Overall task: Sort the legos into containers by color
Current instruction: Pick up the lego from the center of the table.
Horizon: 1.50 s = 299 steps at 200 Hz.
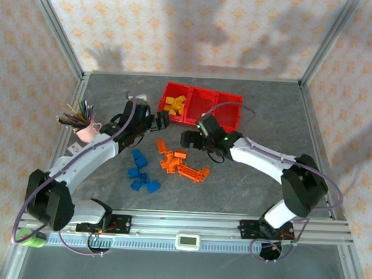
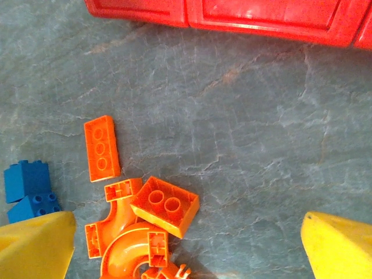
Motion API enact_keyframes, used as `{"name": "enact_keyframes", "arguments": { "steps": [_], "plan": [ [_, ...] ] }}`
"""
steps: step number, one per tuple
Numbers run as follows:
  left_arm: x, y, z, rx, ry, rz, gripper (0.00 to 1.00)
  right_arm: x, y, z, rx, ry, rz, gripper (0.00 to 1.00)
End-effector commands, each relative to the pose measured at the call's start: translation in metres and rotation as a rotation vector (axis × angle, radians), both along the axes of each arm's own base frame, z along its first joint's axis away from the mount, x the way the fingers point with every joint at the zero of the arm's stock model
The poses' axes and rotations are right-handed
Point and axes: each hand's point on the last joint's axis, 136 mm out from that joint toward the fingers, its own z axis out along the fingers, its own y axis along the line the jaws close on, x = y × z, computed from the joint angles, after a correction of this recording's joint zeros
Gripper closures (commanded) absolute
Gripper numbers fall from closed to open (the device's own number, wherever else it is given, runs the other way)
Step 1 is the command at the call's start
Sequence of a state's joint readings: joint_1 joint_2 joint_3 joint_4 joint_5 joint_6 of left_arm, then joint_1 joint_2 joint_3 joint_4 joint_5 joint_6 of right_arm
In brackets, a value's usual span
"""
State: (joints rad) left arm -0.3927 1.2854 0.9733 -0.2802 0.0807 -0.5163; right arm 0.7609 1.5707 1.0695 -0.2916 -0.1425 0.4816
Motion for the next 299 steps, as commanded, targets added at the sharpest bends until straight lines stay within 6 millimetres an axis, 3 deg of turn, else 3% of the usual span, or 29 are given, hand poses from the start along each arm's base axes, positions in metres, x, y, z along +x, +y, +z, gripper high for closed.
{"name": "enact_keyframes", "arguments": {
  "steps": [1,38,103,152,240,299],
  "plan": [
    [-0.017,0.003,0.009,-0.059,-0.026,0.008,0.0,0.001,0.006,-0.006,-0.034,0.011,-0.099,0.02],
    [-0.044,0.01,-0.002,-0.122,-0.016,0.028,0.01,-0.005,0.032,-0.031,-0.089,0.033,-0.128,0.06],
    [-0.064,0.017,-0.019,-0.161,0.003,0.05,0.0,0.002,0.041,-0.063,-0.094,0.062,-0.209,0.18],
    [-0.065,0.019,-0.023,-0.158,0.009,0.058,0.01,0.005,0.053,-0.073,-0.105,0.063,-0.213,0.17],
    [-0.067,0.017,-0.029,-0.156,0.023,0.045,0.01,0.006,0.049,-0.089,-0.169,0.064,-0.203,0.34],
    [-0.066,0.014,-0.023,-0.169,0.014,0.033,0.01,0.007,0.046,-0.077,-0.155,0.039,-0.203,0.48]
  ]
}}
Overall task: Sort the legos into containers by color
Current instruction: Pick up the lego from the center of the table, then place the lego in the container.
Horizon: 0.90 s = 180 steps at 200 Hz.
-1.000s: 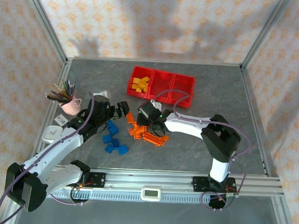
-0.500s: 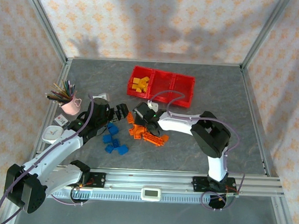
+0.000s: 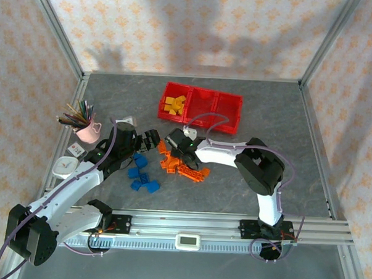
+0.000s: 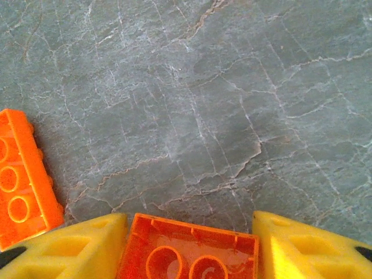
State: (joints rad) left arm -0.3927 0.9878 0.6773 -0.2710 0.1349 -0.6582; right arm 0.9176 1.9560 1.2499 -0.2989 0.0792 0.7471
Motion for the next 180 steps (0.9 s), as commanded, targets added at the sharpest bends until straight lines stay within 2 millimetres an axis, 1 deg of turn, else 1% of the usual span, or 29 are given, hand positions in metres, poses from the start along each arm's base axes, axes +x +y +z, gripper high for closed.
{"name": "enact_keyframes", "arguments": {
  "steps": [1,24,41,65,78,102,136,148,168,180],
  "plan": [
    [0.001,-0.004,0.008,-0.028,-0.025,-0.011,0.01,0.004,-0.003,0.015,-0.009,-0.046,-0.014,0.48],
    [0.003,-0.006,0.011,-0.034,-0.03,-0.017,0.01,0.006,-0.004,0.027,0.011,-0.057,-0.011,0.52],
    [0.005,-0.008,0.014,-0.041,-0.036,-0.025,0.0,0.012,-0.008,0.041,0.031,-0.077,-0.013,0.53],
    [0.01,-0.012,0.019,-0.048,-0.045,-0.032,0.01,0.026,-0.017,0.063,0.052,-0.119,-0.022,0.54],
    [0.013,-0.014,0.023,-0.055,-0.053,-0.031,0.01,0.035,-0.025,0.073,0.046,-0.143,-0.031,0.54],
    [0.022,-0.017,0.029,-0.069,-0.065,-0.024,0.01,0.06,-0.043,0.088,0.029,-0.184,-0.058,0.54],
    [0.036,-0.024,0.035,-0.099,-0.089,-0.022,0.01,0.107,-0.066,0.108,-0.016,-0.255,-0.097,0.53],
    [0.042,-0.027,0.034,-0.102,-0.085,-0.019,0.01,0.124,-0.073,0.11,-0.027,-0.267,-0.113,0.53],
    [0.05,-0.03,0.031,-0.118,-0.083,-0.006,0.01,0.151,-0.082,0.107,-0.035,-0.268,-0.132,0.53],
    [0.055,-0.031,0.03,-0.132,-0.083,0.009,0.01,0.165,-0.084,0.107,-0.049,-0.28,-0.133,0.53]
  ]
}}
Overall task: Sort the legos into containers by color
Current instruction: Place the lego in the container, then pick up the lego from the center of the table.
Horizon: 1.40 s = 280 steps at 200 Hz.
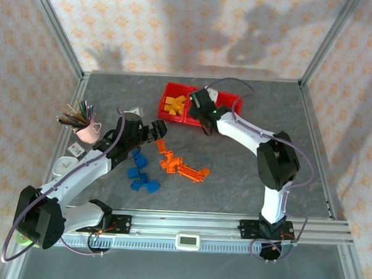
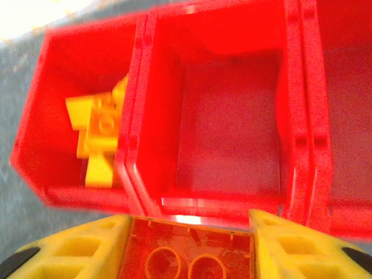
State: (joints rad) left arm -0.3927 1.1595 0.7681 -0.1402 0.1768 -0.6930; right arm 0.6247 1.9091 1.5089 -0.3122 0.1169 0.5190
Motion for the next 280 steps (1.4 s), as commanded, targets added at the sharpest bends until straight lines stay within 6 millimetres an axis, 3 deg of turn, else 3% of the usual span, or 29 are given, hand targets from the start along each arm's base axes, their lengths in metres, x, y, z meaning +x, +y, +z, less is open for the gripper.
{"name": "enact_keyframes", "arguments": {
  "steps": [1,33,59,103,139,177,230,280],
  "plan": [
    [0.017,-0.007,0.019,-0.065,-0.056,0.022,0.01,0.025,-0.013,-0.013,-0.094,-0.001,-0.009,0.53],
    [0.026,-0.013,0.018,-0.1,-0.061,0.032,0.01,0.058,-0.021,-0.019,-0.157,-0.021,-0.04,0.51],
    [0.031,-0.015,0.021,-0.103,-0.065,0.029,0.01,0.078,-0.024,-0.017,-0.178,-0.027,-0.044,0.36],
    [0.031,-0.014,0.026,-0.096,-0.074,0.027,0.01,0.077,-0.016,0.004,-0.166,-0.046,0.016,0.26],
    [0.019,-0.004,0.025,-0.062,-0.065,0.045,0.01,0.041,0.003,0.012,-0.145,-0.049,0.124,0.21],
    [-0.006,0.015,0.02,-0.021,-0.053,0.08,0.01,-0.007,0.026,0.006,-0.144,-0.014,0.235,0.17],
    [-0.04,0.042,0.017,0.023,-0.032,0.14,0.01,-0.066,0.066,-0.024,-0.162,0.08,0.409,0.15],
    [-0.063,0.061,0.012,0.027,-0.018,0.209,0.01,-0.1,0.104,-0.052,-0.204,0.13,0.512,0.2]
  ]
}}
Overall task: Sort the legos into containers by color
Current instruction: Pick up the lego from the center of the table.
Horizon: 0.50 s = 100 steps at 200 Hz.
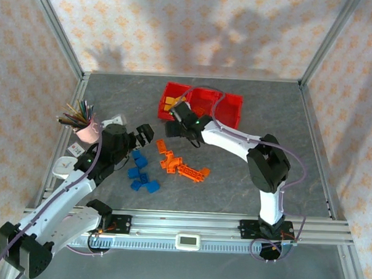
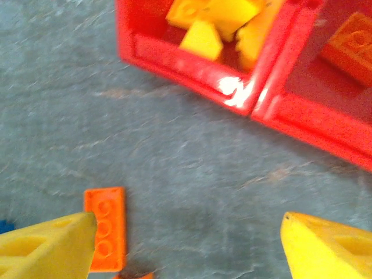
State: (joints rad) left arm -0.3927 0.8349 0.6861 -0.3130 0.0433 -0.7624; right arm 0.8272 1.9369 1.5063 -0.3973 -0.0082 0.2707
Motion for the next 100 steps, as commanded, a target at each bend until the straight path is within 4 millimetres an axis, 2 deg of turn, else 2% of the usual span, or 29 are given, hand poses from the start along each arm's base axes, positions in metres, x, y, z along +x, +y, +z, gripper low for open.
{"name": "enact_keyframes", "arguments": {
  "steps": [1,40,77,100],
  "plan": [
    [-0.015,0.017,-0.019,0.034,0.061,0.061,0.01,-0.015,0.012,-0.02,-0.046,0.035,0.045,0.2],
    [-0.028,0.027,-0.03,0.041,0.1,0.099,0.01,-0.029,0.038,-0.04,-0.064,0.059,0.098,0.26],
    [-0.034,0.031,-0.033,0.025,0.096,0.119,0.01,-0.029,0.056,-0.056,-0.09,0.063,0.117,0.28],
    [-0.035,0.033,-0.034,0.028,0.102,0.13,0.01,-0.028,0.063,-0.067,-0.105,0.074,0.127,0.33]
  ]
}}
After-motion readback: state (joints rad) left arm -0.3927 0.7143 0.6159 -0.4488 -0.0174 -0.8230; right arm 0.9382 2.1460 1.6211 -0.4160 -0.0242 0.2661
